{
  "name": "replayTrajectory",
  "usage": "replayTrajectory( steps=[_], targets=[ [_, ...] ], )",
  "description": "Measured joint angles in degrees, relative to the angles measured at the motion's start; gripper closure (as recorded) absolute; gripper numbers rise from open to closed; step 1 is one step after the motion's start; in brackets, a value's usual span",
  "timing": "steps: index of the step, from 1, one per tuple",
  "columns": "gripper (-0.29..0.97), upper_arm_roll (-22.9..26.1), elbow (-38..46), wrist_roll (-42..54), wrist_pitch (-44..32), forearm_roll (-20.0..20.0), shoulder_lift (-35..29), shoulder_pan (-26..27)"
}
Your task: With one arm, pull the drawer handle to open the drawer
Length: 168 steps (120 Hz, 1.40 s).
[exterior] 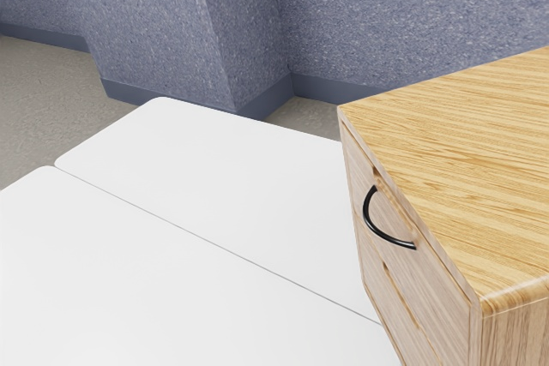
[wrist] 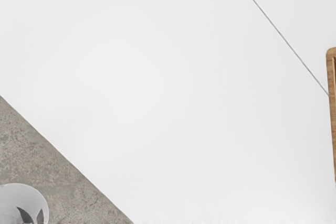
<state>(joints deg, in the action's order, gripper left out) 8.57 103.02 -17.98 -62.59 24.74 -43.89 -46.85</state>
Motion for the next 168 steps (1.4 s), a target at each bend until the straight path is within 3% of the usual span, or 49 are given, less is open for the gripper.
replayTrajectory(
  steps=[48, 72, 102, 120, 168],
  targets=[
    [0.00, -0.80, 8.13, 2.09, -2.11, 3.30, -5.10, 0.04],
    [0.00, 4.50, 10.87, 0.79, -4.99, 7.84, -7.01, -0.05],
    [0.00, 8.47, 11.43, -3.12, -7.70, 8.79, -9.23, -0.25],
    [0.00, 10.44, 11.51, -6.25, -8.52, 9.27, -10.09, -2.98],
    [0.00, 15.34, 10.99, -13.14, -10.27, 16.92, -12.68, -4.68]
  ],
)
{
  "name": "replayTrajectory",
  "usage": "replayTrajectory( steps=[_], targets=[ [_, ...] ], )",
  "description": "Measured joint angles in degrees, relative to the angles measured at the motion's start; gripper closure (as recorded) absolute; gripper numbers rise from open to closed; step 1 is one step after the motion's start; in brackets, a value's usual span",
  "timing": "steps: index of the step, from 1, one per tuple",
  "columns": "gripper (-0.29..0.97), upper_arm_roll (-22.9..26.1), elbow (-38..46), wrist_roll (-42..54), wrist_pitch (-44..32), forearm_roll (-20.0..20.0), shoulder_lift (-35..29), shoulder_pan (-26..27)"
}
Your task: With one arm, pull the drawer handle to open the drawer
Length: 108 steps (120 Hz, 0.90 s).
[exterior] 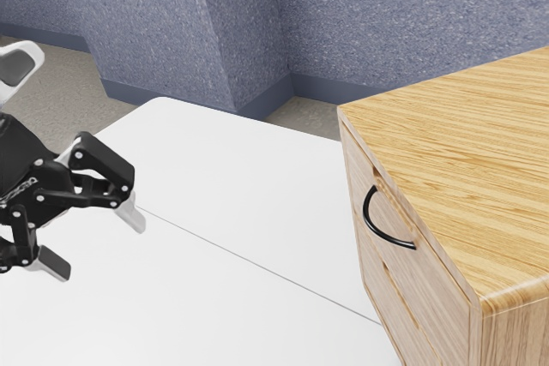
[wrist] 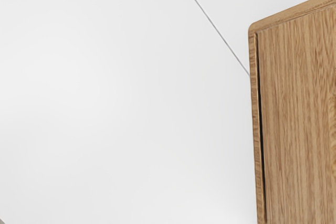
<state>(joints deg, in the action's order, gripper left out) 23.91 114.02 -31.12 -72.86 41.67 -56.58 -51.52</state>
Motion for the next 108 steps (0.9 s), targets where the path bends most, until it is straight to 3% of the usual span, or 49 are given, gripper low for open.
replayTrajectory(
  steps=[36, 60, 77, 108],
  targets=[
    [0.00, 4.40, -0.08, -4.81, -1.34, 2.49, -0.48, -1.04],
    [0.00, 4.79, -0.87, -6.25, -3.76, 1.99, 1.90, -6.17],
    [0.00, 8.08, -1.57, -6.65, -6.36, 2.23, 3.89, -8.94],
    [0.00, 10.08, -1.76, -6.83, -8.27, 4.32, 3.68, -6.46]
  ],
)
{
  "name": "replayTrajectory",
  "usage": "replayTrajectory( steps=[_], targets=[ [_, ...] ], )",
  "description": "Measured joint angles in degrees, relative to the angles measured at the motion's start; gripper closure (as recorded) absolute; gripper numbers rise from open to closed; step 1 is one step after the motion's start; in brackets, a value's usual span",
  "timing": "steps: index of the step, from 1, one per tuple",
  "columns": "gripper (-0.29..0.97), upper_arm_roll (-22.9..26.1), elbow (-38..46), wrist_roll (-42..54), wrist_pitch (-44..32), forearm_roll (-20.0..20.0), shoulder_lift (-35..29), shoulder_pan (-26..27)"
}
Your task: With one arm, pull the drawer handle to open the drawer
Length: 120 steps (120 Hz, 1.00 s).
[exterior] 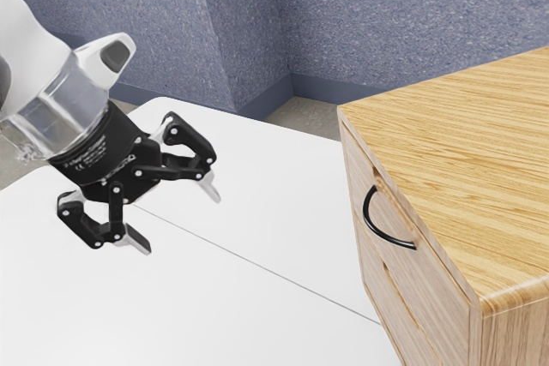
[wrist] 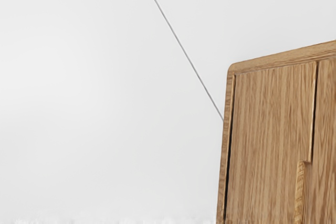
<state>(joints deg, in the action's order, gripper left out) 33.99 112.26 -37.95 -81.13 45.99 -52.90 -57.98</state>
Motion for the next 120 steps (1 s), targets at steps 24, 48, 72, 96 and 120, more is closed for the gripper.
replayTrajectory(
  steps=[24, 48, 72, 96, 120],
  targets=[
    [0.00, 1.81, -0.01, -0.34, -0.78, 3.38, -0.30, 0.49],
    [0.00, 4.38, -0.03, -0.60, -2.24, 6.66, -0.20, 0.08],
    [0.00, 8.25, -0.62, -1.13, -4.57, 10.51, -0.12, -0.28],
    [0.00, 10.61, -0.84, -1.68, -6.70, 13.80, -0.11, -0.82],
    [0.00, 12.81, -0.86, -2.32, -8.57, 16.16, -0.05, -1.43]
  ],
)
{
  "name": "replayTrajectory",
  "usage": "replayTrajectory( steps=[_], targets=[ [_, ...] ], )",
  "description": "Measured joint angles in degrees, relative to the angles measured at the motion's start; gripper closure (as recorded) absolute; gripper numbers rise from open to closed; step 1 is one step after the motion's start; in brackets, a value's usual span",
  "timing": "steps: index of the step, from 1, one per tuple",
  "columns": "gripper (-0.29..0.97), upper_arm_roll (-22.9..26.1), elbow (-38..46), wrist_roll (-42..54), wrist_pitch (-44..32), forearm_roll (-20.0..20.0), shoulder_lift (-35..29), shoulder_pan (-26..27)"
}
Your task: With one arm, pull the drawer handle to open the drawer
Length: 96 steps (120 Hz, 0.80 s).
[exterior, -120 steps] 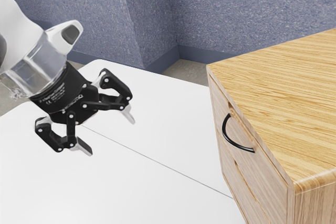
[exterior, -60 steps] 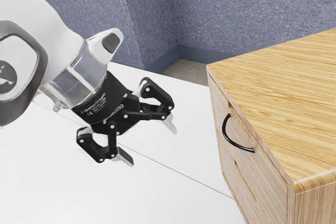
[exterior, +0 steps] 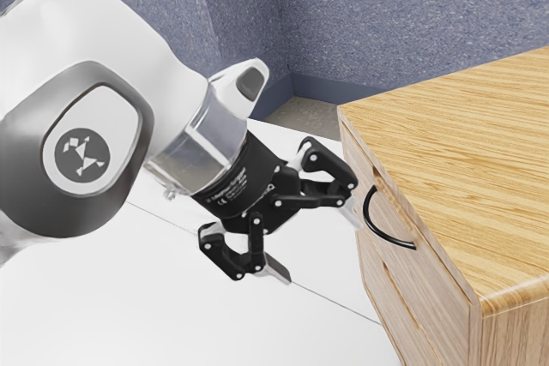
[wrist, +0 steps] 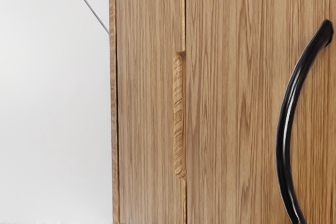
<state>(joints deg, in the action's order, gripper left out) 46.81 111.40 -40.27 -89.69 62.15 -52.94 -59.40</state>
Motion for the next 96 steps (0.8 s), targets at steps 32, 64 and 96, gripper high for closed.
replayTrajectory(
  steps=[32, 64, 96],
  targets=[
    [0.00, 2.11, 0.05, -0.80, -1.28, 2.19, -0.06, -0.69],
    [0.01, 2.84, 0.00, -1.34, -1.92, 2.82, 0.03, -2.20],
    [0.01, 4.89, -0.55, -1.58, -2.58, 4.08, 0.18, -4.22]
  ],
)
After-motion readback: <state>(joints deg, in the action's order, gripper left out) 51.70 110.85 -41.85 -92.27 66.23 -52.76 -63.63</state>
